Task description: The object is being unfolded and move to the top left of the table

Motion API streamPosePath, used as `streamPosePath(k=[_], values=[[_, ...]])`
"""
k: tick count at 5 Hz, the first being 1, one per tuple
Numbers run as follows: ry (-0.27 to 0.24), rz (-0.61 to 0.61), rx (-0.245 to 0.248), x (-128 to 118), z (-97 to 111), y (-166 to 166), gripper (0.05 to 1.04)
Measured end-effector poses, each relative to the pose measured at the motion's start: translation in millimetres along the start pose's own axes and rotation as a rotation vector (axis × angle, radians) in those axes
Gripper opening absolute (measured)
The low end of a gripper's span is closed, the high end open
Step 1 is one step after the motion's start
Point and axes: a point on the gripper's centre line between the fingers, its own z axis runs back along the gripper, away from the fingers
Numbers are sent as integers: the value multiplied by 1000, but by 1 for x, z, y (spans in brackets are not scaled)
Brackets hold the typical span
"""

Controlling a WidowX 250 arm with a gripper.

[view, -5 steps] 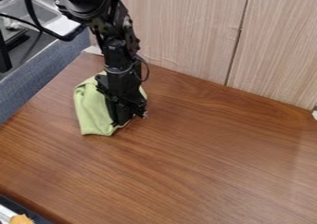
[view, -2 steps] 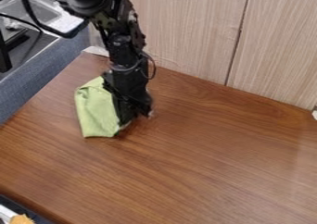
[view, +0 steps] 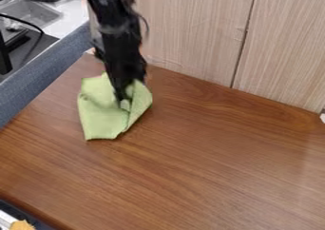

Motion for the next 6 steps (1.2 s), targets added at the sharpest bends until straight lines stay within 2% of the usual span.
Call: streamPosePath(k=[1,2,3,4,5,6], values=[[-42,73,22,16,15,40,55],[-12,177,20,18,5,84,55],[31,258,5,15,-17,119,55],[54,297,9,13,-39,139,55],[103,310,24,3,-60,147,55],[121,305,43,-1,-70,149,71]])
